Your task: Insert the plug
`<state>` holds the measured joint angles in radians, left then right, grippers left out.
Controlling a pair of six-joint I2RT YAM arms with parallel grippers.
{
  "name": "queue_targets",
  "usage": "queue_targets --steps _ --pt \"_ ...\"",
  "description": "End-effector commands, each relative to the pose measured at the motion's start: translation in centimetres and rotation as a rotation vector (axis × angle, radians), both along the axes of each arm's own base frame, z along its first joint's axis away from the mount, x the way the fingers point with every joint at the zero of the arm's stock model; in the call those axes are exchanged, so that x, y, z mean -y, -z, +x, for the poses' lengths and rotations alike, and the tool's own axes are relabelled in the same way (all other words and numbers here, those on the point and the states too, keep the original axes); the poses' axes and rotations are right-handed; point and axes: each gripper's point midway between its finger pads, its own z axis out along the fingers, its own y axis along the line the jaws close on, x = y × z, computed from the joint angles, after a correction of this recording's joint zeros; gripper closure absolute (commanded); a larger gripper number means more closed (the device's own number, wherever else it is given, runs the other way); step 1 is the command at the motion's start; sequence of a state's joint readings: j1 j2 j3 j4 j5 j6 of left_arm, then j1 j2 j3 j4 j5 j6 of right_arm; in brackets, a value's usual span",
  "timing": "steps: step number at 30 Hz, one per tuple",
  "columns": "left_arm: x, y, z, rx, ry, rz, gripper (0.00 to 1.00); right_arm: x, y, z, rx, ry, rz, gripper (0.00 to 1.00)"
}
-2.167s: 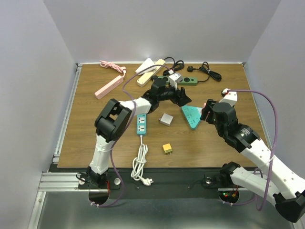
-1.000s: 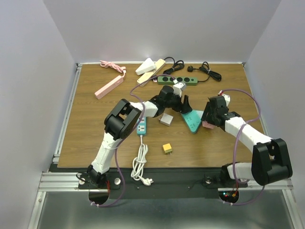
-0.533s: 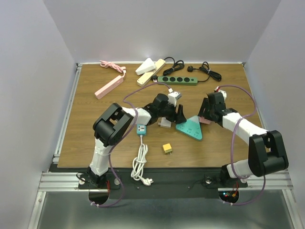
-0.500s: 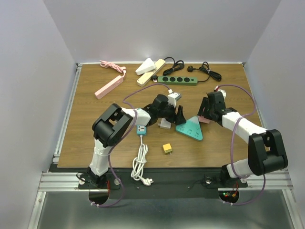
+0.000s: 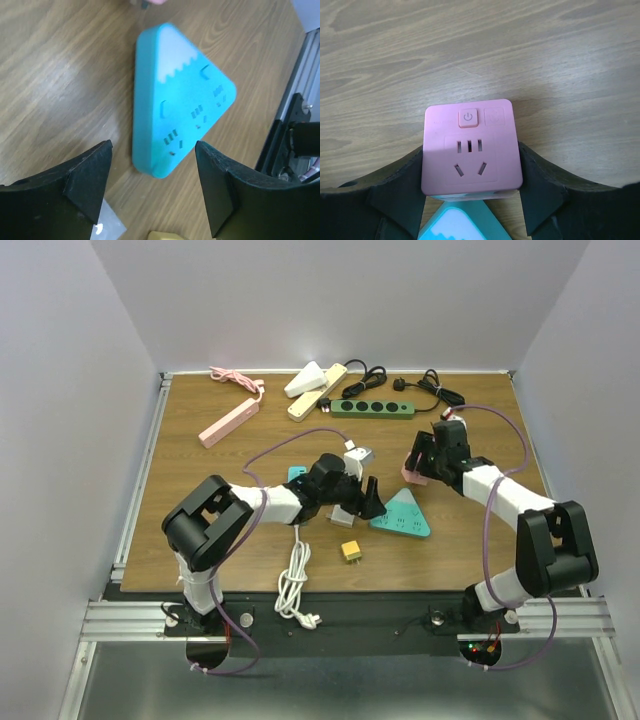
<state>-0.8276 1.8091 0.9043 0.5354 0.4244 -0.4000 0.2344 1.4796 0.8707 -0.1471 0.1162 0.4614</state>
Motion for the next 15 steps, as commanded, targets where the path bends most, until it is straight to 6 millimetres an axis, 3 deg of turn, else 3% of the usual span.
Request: queue_targets --steps 1,5,12,15 --pt "1.8 -6.6 0.6 0.216 0.025 -0.121 0.2 0.7 -7.0 2.5 0.21 0.032 -0.005 1.0" --pt "2.8 -5.8 0.0 0.301 0.088 -0.042 0.17 1.0 -7.9 1.5 0.218 0.04 -0.002 1.0" --pt "4.0 -3.3 -1.4 0.526 0.164 0.149 0.15 2.9 -12.0 -1.6 0.302 0.098 -0.015 1.0" --pt "4.6 -4.0 -1.6 0.616 0.158 0.162 0.14 3.5 -13.7 -2.6 0.331 0.116 -0.019 0.99"
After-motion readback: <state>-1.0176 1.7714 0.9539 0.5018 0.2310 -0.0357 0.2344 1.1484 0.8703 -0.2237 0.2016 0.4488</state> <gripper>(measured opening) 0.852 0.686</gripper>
